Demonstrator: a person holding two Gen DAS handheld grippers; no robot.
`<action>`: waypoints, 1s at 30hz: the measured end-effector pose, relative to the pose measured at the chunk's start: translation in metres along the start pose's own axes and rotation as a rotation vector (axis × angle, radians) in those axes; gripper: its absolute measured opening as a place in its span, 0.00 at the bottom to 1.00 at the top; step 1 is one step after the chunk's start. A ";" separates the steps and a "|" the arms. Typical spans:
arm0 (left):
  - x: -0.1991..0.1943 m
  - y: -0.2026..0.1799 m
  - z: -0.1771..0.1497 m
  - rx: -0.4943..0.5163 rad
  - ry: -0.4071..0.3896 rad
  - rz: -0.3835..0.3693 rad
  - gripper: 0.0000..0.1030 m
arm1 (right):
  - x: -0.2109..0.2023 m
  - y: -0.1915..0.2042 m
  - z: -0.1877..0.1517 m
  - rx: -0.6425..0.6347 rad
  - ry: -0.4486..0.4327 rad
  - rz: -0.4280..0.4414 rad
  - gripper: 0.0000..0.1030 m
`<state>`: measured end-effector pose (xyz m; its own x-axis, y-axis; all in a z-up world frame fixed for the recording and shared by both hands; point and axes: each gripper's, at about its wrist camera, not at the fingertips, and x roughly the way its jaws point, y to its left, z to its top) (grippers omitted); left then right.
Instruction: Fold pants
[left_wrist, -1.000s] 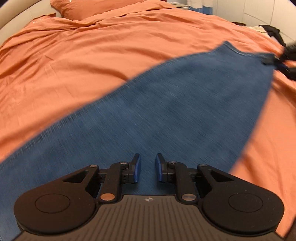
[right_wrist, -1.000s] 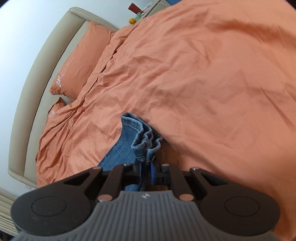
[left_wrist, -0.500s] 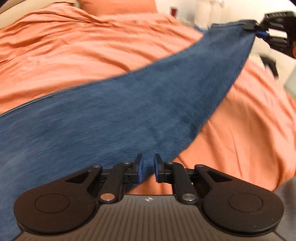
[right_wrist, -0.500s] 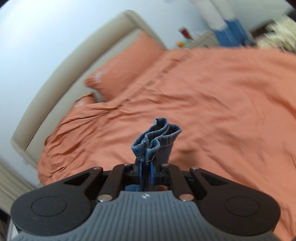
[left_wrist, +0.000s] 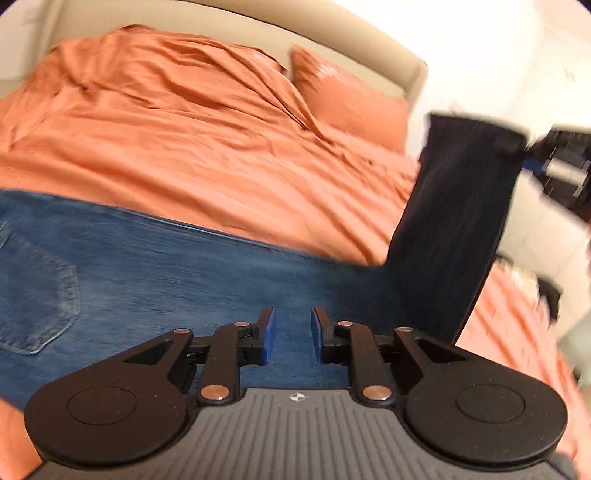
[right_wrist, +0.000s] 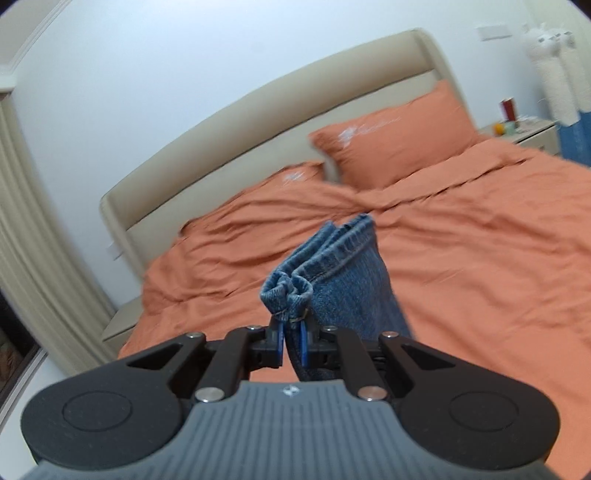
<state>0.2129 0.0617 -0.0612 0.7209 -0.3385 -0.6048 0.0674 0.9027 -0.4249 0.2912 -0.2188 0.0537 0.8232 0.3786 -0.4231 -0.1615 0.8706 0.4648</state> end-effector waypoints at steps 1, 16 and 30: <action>-0.005 0.008 0.001 -0.025 -0.010 -0.003 0.21 | 0.011 0.012 -0.010 0.001 0.019 0.011 0.04; -0.014 0.103 -0.017 -0.314 0.012 -0.020 0.44 | 0.140 0.066 -0.247 -0.151 0.492 -0.047 0.06; 0.072 0.121 -0.002 -0.404 0.120 -0.067 0.62 | 0.092 0.024 -0.198 -0.150 0.437 0.053 0.39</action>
<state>0.2717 0.1454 -0.1578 0.6371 -0.4433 -0.6305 -0.1816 0.7087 -0.6817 0.2558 -0.1008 -0.1281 0.5102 0.4929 -0.7049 -0.3008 0.8700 0.3906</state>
